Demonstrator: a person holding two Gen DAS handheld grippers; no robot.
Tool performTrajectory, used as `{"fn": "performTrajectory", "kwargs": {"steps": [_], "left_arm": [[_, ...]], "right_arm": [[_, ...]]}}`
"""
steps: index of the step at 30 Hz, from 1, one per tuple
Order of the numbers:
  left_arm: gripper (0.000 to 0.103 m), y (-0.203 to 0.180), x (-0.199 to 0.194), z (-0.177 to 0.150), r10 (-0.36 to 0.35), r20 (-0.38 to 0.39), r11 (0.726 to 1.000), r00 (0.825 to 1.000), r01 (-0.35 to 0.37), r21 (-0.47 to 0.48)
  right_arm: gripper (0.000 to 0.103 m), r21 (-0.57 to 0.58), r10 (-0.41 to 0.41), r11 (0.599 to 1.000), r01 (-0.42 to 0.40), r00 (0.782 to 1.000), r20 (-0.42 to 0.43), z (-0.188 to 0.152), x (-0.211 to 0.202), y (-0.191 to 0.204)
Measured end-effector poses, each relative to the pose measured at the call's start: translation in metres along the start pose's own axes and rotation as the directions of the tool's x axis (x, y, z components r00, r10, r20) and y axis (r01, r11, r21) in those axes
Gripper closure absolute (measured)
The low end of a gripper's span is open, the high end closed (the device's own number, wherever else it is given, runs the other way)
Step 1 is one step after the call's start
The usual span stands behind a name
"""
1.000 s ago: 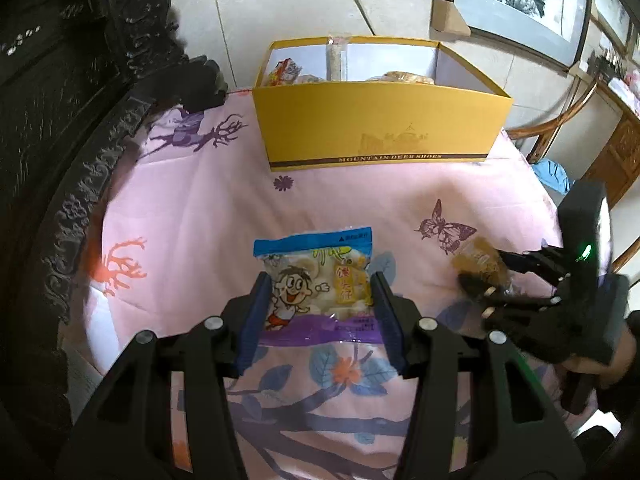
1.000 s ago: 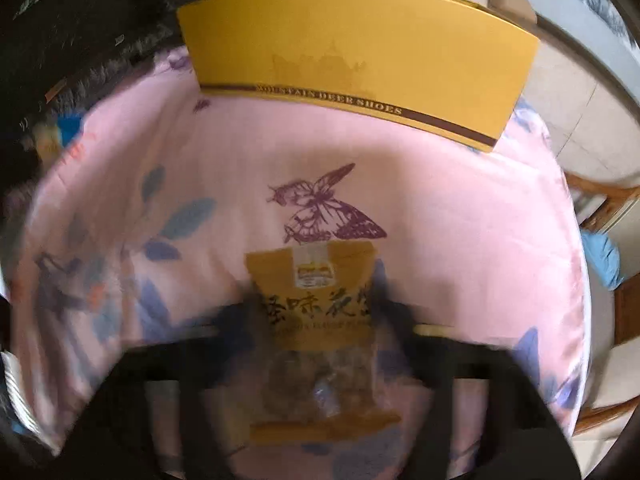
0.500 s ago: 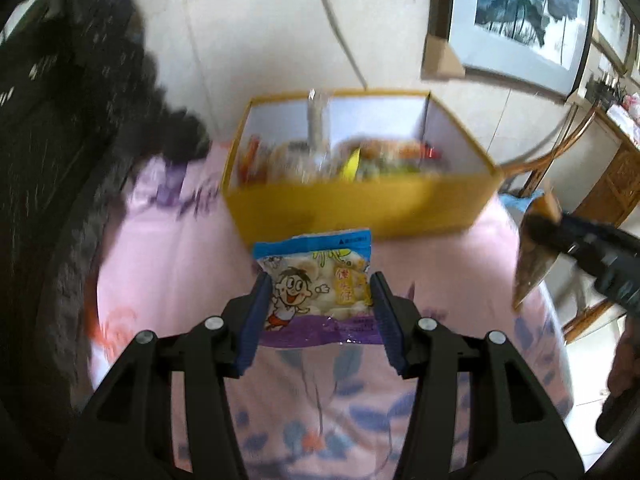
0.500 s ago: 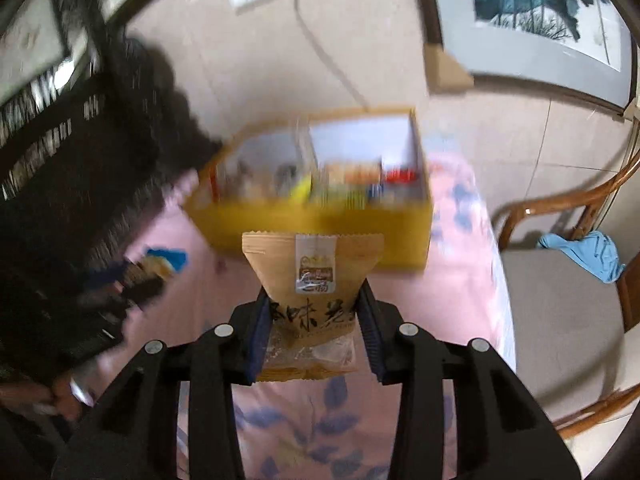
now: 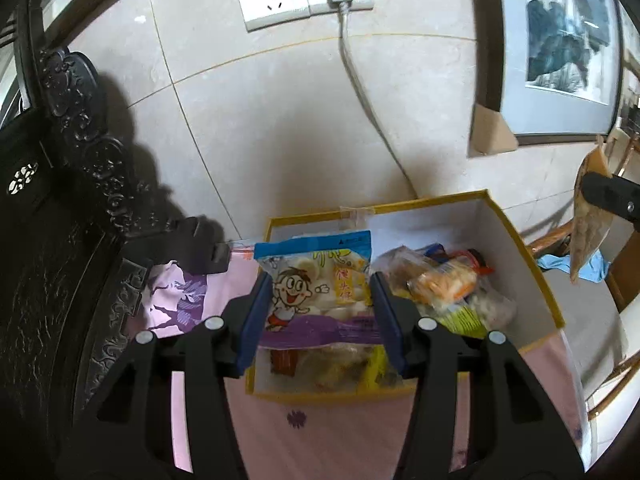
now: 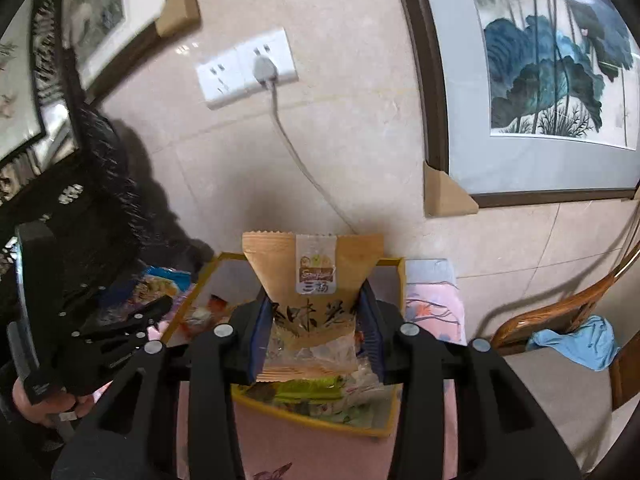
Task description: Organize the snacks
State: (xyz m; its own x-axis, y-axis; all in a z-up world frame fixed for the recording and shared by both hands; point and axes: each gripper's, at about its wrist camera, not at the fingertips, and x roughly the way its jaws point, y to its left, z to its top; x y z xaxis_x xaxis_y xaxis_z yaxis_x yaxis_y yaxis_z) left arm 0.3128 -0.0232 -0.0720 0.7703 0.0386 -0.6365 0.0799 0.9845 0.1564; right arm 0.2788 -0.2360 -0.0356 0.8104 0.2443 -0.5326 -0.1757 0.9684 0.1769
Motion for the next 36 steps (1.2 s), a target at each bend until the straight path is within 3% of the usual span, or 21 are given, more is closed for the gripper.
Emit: {"fn": "performTrajectory", "kwargs": {"steps": [1,3,5,10,12,14,20,25,30,36], "left_arm": [[0.038,0.0,0.002,0.001,-0.007,0.012,1.0,1.0,0.007,-0.015],[0.002,-0.001,0.001,0.003,0.009,0.038,0.999,0.999,-0.008,-0.037],[0.002,-0.005,-0.004,0.0,0.049,0.081,0.998,0.996,-0.046,-0.035],[0.002,-0.013,-0.011,-0.011,0.074,0.047,0.997,0.996,-0.074,0.008],[0.002,-0.014,-0.022,-0.017,0.092,0.05,0.996,0.995,-0.092,-0.002],[0.002,-0.013,-0.036,-0.025,0.083,0.04,0.996,0.996,-0.082,-0.021],[0.002,-0.01,-0.098,-0.044,0.006,0.043,0.993,0.999,-0.001,-0.114],[0.002,-0.015,-0.142,-0.058,-0.007,0.038,0.996,0.999,0.01,-0.093],[0.002,-0.015,-0.177,-0.071,-0.029,0.048,0.994,0.998,0.034,-0.101],[0.002,-0.005,-0.2,-0.085,-0.021,0.052,0.994,0.998,0.026,-0.107]], "right_arm": [[0.007,-0.014,-0.02,1.0,0.02,1.0,-0.006,0.002,0.006,0.002],[0.001,-0.067,-0.097,0.993,0.099,0.995,0.03,0.005,0.013,0.008],[0.001,-0.127,-0.129,0.983,0.134,0.99,0.05,0.006,0.013,0.014],[0.001,-0.138,-0.142,0.98,0.143,0.99,0.023,-0.009,-0.007,0.018],[0.001,-0.129,-0.193,0.973,0.192,0.981,0.004,-0.018,-0.017,0.019],[0.001,-0.126,-0.263,0.958,0.258,0.965,-0.025,-0.034,-0.028,0.019],[0.001,-0.027,-0.301,0.954,0.3,0.948,-0.105,-0.066,-0.068,0.013],[0.001,0.033,-0.36,0.93,0.367,0.924,-0.131,-0.079,-0.102,0.014],[0.001,0.082,-0.376,0.918,0.389,0.916,-0.139,-0.09,-0.123,0.019],[0.001,0.112,-0.345,0.926,0.36,0.929,-0.136,-0.096,-0.138,0.029]]}}
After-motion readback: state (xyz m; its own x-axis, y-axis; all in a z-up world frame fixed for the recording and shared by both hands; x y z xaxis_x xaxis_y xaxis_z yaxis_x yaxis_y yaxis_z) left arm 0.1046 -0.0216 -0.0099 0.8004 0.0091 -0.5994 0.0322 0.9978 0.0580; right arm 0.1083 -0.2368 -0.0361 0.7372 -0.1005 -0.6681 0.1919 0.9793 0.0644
